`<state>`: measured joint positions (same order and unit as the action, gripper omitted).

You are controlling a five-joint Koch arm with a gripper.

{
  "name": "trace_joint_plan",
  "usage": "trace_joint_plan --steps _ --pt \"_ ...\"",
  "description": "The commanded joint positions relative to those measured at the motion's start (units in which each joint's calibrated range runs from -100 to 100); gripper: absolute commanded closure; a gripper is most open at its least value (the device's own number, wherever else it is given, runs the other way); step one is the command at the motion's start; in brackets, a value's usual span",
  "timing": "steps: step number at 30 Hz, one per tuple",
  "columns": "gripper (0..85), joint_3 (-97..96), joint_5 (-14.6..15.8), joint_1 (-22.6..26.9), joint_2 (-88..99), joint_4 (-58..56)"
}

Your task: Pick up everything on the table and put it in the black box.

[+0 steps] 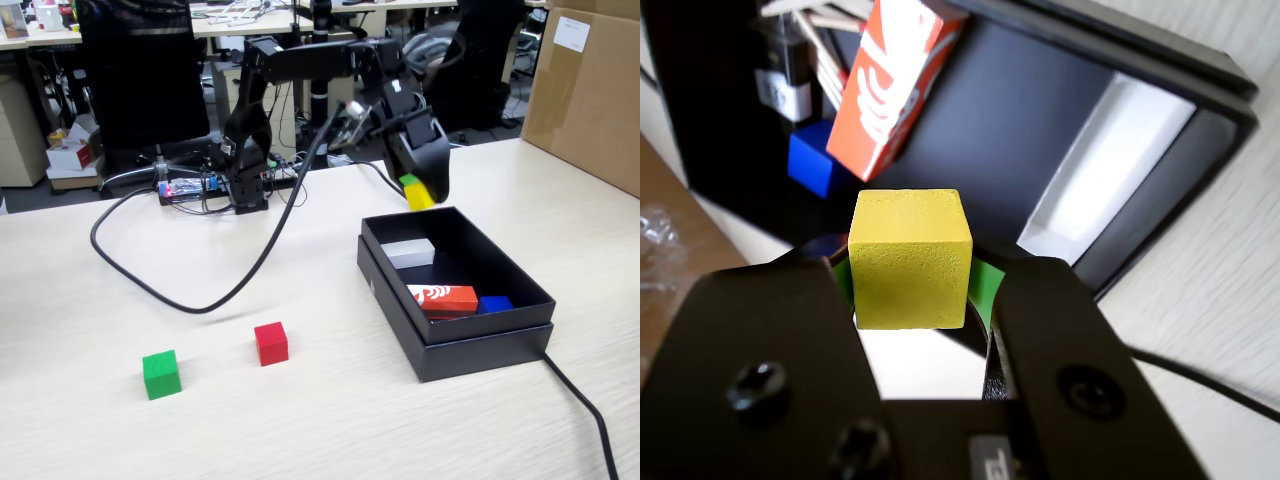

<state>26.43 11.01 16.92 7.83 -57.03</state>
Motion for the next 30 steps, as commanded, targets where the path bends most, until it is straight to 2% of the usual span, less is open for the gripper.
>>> trace_joint_plan --steps 1,9,11,16,18,19,23,28,30 --pt "84.5 -0.86 -0.54 -1.12 -1.12 6.18" --pt "82.9 -3.85 -1.17 -1.71 -7.66 8.86" --pt "71.7 -6.3 -2.1 -1.56 -7.89 9.99" --pt "59.1 -8.75 -2.98 -1.22 -8.46 10.16" --pt "47.9 -9.38 -3.47 -1.17 -8.46 10.07" --pt "45.6 -9.38 -3.52 -1.17 -8.46 10.07" --pt "43.9 -8.75 -3.52 -1.42 -3.3 10.16" --pt "43.9 -8.93 -3.61 -1.81 12.99 9.9" --pt "43.9 -8.11 -4.93 -2.88 22.29 9.9"
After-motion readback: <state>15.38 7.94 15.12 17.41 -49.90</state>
